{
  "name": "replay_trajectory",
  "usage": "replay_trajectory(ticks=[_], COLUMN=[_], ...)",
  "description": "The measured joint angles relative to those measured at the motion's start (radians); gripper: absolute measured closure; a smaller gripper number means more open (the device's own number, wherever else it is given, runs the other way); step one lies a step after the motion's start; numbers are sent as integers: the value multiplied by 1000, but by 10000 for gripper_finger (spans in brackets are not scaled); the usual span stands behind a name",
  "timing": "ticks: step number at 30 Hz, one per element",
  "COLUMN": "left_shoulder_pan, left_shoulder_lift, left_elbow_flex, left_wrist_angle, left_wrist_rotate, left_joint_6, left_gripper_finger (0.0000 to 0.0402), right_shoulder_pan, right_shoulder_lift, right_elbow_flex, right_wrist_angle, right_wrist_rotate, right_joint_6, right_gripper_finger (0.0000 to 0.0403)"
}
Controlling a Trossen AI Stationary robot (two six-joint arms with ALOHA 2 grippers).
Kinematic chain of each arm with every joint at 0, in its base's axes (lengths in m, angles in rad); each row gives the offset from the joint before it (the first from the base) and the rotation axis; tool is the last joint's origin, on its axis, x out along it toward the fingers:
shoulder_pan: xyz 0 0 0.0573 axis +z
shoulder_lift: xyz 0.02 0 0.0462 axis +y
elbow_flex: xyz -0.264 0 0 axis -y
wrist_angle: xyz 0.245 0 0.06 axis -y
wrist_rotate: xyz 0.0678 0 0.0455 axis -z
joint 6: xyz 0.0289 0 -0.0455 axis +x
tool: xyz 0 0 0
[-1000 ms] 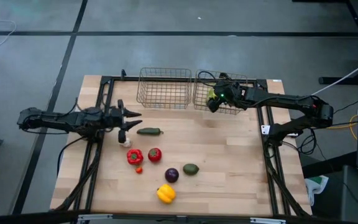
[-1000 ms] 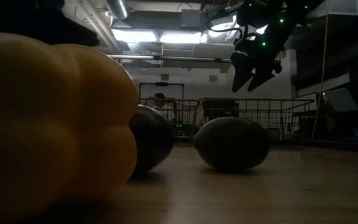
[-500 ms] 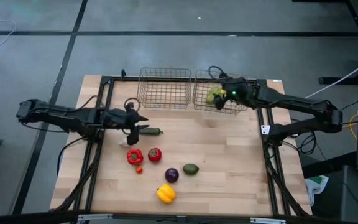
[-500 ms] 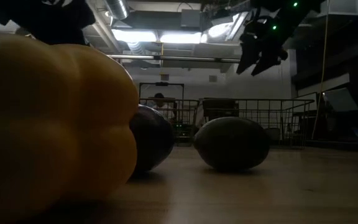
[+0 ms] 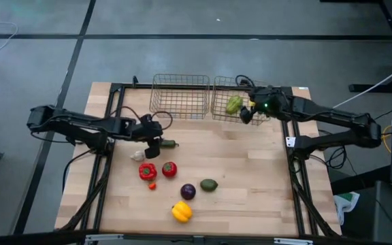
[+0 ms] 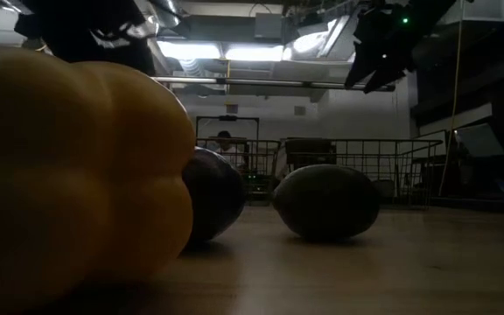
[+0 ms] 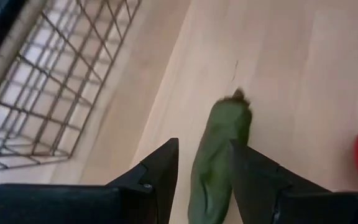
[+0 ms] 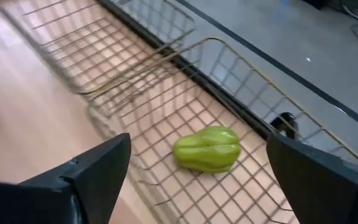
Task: Sort produce into baskets
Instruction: Put the green pepper into the right gold wire basket
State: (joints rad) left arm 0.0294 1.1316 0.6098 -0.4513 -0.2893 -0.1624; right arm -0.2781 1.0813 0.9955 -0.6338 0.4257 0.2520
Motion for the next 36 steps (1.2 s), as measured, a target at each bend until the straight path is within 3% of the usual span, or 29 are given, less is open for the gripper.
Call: replay_trajectory(ticks=[12, 24, 30, 36], left_shoulder_pan=[4, 4, 6, 6], left_shoulder_lift=[103, 114, 114, 114], left_elbow_flex=[0, 0, 0, 0], left_wrist_angle=[-40, -48, -101, -114], left_wrist_rotate=[60, 61, 62, 62], left_joint_6=[-46, -49, -133, -113], left_gripper_finger=[268, 266, 228, 187], right_shoulder_pan=[139, 207, 207, 207], right_shoulder_lift=[1, 1, 1, 1], right_elbow_flex=[0, 0, 0, 0], right_wrist_angle=[3, 3, 3, 3], right_wrist_rotate=[0, 0, 0, 0], right_joint_6=[0, 2, 3, 4], right_gripper_finger=[29, 29, 29, 29])
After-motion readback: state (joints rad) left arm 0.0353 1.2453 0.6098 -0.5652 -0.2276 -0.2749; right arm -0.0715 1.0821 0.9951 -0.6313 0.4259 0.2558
